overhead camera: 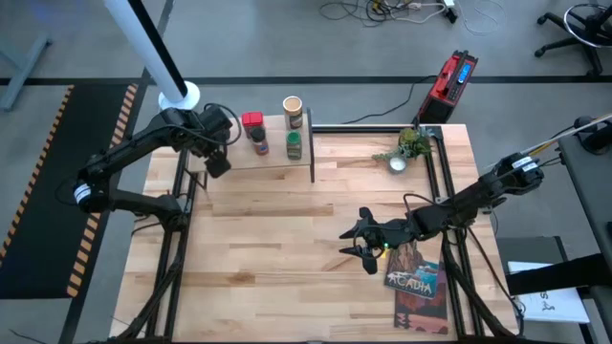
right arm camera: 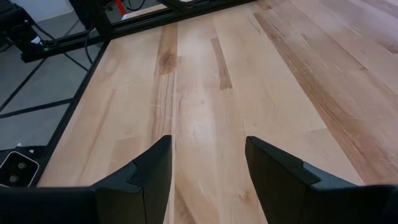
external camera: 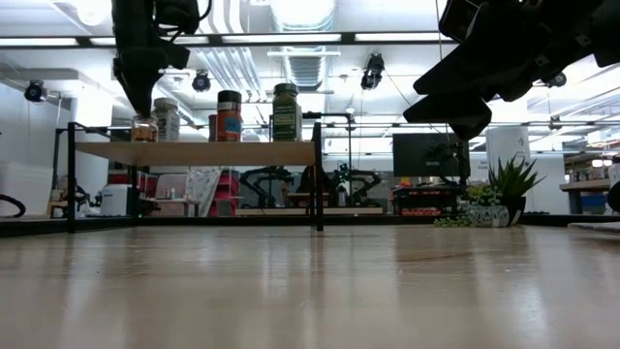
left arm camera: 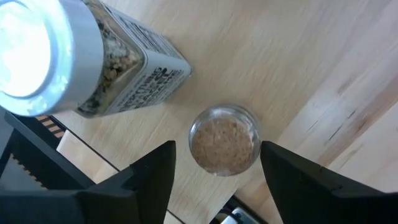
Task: Shelf spices
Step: Put the transparent seasoning bottle on the shelf, then return to Home Position
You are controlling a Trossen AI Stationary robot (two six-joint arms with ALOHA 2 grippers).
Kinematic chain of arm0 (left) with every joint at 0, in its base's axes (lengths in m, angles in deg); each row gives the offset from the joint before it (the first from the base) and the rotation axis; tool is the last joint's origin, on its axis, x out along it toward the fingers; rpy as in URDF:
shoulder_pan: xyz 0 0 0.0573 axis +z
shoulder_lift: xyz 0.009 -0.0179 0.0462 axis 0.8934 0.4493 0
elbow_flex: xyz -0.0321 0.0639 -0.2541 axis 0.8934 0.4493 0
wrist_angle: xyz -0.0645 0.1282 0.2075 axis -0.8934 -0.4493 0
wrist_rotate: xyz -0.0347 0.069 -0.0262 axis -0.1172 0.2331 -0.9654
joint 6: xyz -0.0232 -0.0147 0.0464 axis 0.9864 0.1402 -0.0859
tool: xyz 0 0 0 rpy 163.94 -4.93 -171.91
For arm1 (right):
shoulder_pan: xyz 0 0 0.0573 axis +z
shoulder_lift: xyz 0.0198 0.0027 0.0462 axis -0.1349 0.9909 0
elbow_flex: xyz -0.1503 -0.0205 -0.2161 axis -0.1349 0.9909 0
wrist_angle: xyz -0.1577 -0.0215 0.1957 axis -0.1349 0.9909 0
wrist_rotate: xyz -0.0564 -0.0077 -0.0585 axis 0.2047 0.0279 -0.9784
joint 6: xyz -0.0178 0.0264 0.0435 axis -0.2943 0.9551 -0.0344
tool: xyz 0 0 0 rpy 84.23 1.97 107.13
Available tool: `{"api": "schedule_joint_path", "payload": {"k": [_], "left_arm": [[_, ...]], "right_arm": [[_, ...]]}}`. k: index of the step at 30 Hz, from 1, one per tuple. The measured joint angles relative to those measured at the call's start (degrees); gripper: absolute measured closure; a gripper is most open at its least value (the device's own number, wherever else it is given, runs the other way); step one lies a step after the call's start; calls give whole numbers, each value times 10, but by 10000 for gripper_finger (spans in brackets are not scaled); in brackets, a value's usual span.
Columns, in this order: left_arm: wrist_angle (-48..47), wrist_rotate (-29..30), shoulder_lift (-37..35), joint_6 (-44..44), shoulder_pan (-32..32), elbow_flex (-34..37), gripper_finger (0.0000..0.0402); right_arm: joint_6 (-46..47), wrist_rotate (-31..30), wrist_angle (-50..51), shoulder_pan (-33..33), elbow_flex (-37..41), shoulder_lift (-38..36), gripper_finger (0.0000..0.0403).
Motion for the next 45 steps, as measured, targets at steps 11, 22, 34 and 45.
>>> {"api": "schedule_joint_path", "payload": {"k": [11, 22, 34, 45], "left_arm": [[-33, 46, 0, -12, 0, 0, 197], [-33, 113, -2, 5, 0, 0, 212], [-50, 44, -22, 18, -5, -33, 226], [64, -210, -116, 23, -124, 21, 237]], "right_arm": [[0, 0, 0, 0, 0, 0, 222], [0, 0, 0, 0, 0, 0, 222], [0, 0, 0, 0, 0, 0, 222], [-77, -47, -40, 33, 0, 0, 222]]}}
